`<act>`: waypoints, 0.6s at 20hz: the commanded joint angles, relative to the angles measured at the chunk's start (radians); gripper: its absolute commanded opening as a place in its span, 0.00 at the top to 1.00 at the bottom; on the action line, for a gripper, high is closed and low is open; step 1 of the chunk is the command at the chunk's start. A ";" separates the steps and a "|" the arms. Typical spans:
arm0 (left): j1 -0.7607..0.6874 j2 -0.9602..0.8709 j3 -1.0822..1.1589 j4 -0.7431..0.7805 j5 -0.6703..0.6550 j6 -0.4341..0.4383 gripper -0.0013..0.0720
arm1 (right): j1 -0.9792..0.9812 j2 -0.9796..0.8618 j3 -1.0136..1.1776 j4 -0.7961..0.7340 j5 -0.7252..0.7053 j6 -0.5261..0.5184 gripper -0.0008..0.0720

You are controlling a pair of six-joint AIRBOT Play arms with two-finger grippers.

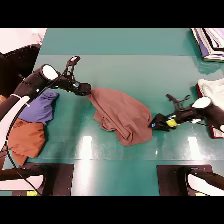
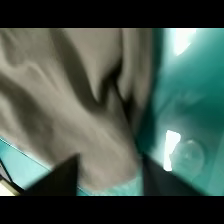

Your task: Fold the shirts.

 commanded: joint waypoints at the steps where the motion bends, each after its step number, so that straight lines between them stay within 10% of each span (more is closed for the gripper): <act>1: 0.001 0.001 0.005 0.000 -0.024 0.000 0.94 | 0.127 -0.113 0.031 0.026 -0.094 -0.021 0.83; 2: 0.001 0.007 0.005 0.001 -0.035 0.000 0.94 | 0.144 -0.121 0.062 0.000 -0.101 -0.021 0.97; 12: 0.001 0.510 0.328 0.203 -0.071 -0.056 0.94 | -0.058 0.320 0.626 -0.141 0.003 0.000 0.97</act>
